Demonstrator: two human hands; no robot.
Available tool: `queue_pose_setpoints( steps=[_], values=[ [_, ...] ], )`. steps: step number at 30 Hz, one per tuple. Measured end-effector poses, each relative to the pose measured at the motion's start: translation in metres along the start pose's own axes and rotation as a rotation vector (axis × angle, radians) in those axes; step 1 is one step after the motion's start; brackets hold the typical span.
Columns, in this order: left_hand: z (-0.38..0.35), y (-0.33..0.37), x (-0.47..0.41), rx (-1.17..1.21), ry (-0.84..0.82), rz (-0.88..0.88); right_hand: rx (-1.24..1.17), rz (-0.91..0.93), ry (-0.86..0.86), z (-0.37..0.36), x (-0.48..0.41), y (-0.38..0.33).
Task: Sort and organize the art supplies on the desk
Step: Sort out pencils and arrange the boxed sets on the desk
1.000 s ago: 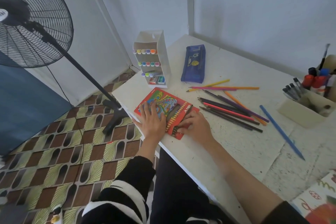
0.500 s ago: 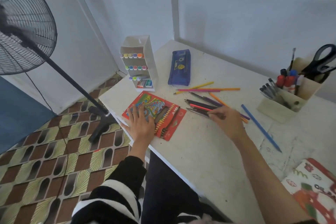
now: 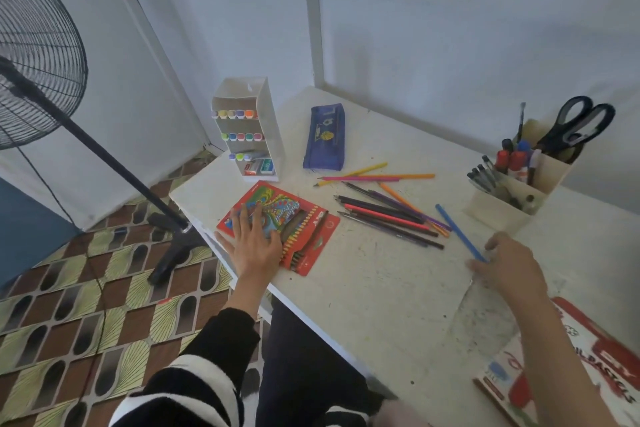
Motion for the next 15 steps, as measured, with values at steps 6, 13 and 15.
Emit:
queue_pose_setpoints(
  steps=[6,13,15],
  values=[
    [-0.002,-0.001,0.000,0.048,0.024,-0.011,0.137,-0.041,0.062,0.005,0.003,-0.007],
    [-0.005,-0.004,-0.001,0.076,0.024,-0.004,-0.100,0.241,0.053,0.014,0.011,-0.029],
    [-0.005,-0.005,-0.001,0.082,0.030,-0.009,-0.257,0.328,0.023,0.013,0.019,-0.043]
  ],
)
Point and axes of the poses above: each hand's wrist, its own x-axis away from the middle knuckle, its own z-axis out of the back of the hand, y = z × x, the point moved 2 cm from there along -x, towards the middle knuckle, and after that the axes turned 6 degrees about -z, right-handed, at the moved point
